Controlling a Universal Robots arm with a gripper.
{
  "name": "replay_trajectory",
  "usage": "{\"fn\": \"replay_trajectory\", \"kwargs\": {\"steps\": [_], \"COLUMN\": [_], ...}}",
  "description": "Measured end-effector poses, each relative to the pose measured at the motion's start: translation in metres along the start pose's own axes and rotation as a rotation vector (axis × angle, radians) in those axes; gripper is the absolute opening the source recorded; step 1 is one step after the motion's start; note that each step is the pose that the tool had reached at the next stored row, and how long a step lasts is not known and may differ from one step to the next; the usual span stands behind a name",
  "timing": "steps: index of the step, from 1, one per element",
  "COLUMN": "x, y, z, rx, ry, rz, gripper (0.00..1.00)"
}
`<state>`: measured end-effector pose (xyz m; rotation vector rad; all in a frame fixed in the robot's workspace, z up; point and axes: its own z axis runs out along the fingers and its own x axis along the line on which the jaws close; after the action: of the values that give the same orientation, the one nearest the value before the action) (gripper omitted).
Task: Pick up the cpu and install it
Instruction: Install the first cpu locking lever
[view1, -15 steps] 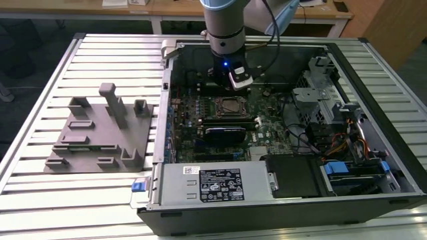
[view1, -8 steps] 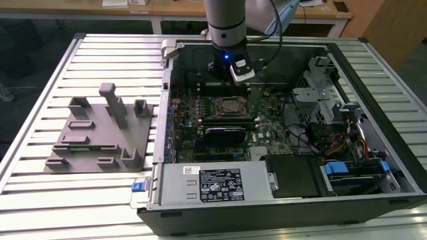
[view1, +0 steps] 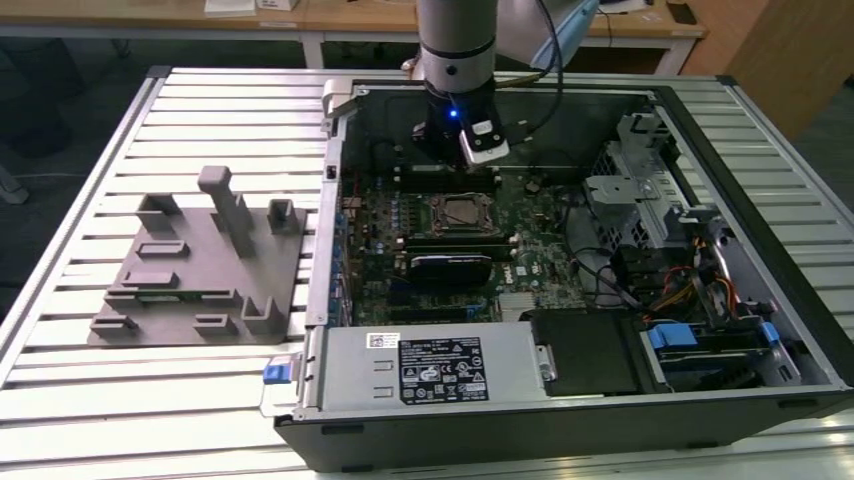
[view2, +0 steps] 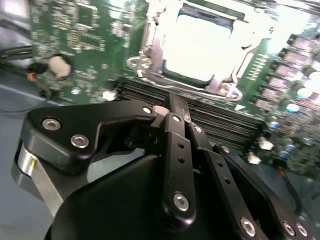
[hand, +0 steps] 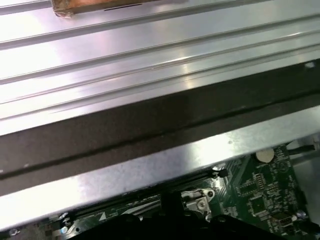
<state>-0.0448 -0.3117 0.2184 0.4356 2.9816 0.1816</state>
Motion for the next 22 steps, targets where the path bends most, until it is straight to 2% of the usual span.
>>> {"fn": "replay_trajectory", "kwargs": {"steps": [1, 2, 7, 14, 16, 18, 22], "x": [-0.0007, -0.0013, -0.0041, -0.0088, -0.0098, -0.0108, -0.012], "y": [0.0002, 0.0004, -0.0018, -0.0116, -0.0149, -0.0179, -0.022], "z": [0.0002, 0.0004, 0.0003, -0.0001, -0.0001, 0.0, -0.0001], "rx": [0.0063, 0.0078, 0.0107, 0.0311, 0.0422, 0.0568, 0.0914], "ry": [0.0129, 0.0152, 0.0145, 0.0087, 0.0071, 0.0054, 0.005], "rz": [0.001, 0.001, 0.001, -0.002, -0.003, -0.005, -0.009], "gripper": [0.11, 0.11, 0.11, 0.11, 0.11, 0.11, 0.11]}}
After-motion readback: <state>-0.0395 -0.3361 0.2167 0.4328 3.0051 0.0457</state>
